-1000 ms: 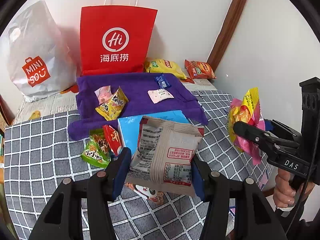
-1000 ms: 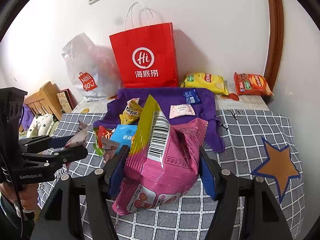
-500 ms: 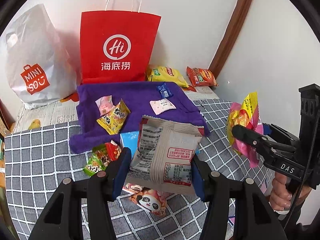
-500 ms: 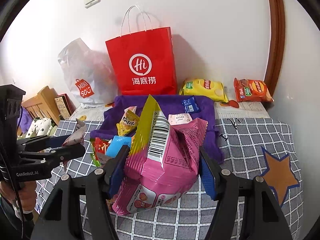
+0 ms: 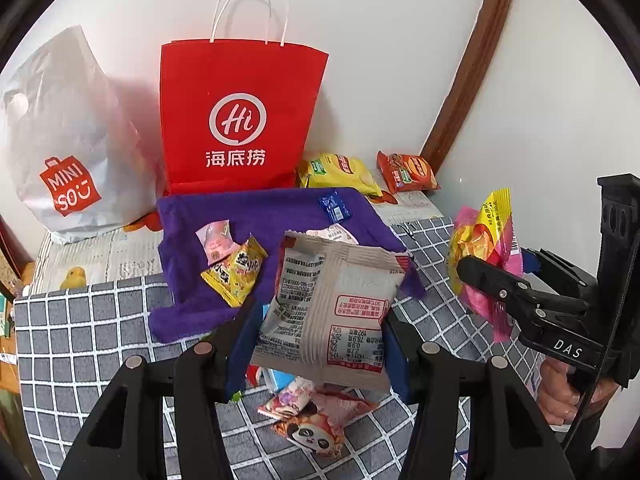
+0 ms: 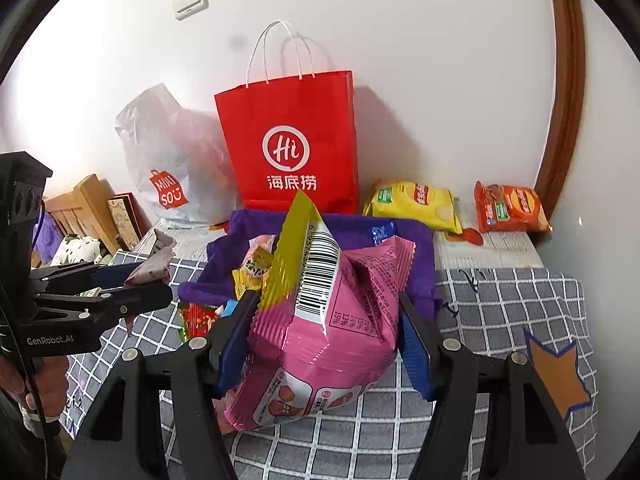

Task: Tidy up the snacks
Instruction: 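Carry the pink bag and white packet over the purple towel with both grippers, then release the white packet with the left gripper while the right gripper releases the pink bag onto the towel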

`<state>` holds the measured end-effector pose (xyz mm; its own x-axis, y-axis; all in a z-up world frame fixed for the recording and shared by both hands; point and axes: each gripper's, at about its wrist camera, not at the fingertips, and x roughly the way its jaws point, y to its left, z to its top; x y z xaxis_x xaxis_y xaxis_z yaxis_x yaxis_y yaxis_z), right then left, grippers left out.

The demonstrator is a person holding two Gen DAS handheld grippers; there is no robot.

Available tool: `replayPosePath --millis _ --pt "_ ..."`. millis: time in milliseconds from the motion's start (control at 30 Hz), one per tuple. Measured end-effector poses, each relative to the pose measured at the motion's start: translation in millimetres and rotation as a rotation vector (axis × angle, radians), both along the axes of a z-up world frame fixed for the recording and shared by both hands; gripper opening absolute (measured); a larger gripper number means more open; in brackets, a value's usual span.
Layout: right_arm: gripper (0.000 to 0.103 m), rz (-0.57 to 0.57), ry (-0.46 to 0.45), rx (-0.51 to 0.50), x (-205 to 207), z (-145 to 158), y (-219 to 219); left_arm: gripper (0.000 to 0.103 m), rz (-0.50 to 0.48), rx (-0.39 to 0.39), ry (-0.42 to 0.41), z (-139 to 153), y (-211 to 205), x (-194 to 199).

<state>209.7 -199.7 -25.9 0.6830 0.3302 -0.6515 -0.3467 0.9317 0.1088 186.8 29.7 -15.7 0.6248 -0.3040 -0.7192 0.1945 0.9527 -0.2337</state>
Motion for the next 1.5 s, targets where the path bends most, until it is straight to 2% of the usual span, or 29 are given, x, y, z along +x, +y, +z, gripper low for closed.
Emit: replayPosePath --millis 533,833,1000,1133,1367,1500 --pt "0.065 -0.006 0.008 -0.007 48.4 -2.9 14.8 0.054 0.043 0.044 -0.024 4.1 12.7 46.0" --pt "0.065 -0.002 0.013 -0.005 82.4 -6.7 28.4 0.054 0.051 0.037 -0.024 -1.6 16.3 76.6" --pt "0.065 0.009 0.02 -0.01 102.4 -14.6 35.6 0.054 0.072 0.058 -0.019 -12.1 16.1 93.5" --pt "0.065 0.034 0.042 0.005 118.0 -19.5 38.4 0.054 0.07 0.049 0.001 -22.3 18.0 107.4" --pt "0.065 0.015 0.048 -0.053 149.7 -28.8 47.5 0.054 0.075 0.011 0.007 -30.5 22.7 127.6" --pt "0.065 0.012 0.074 -0.033 163.9 -40.2 48.6 0.054 0.088 0.02 0.015 -40.1 25.3 133.3"
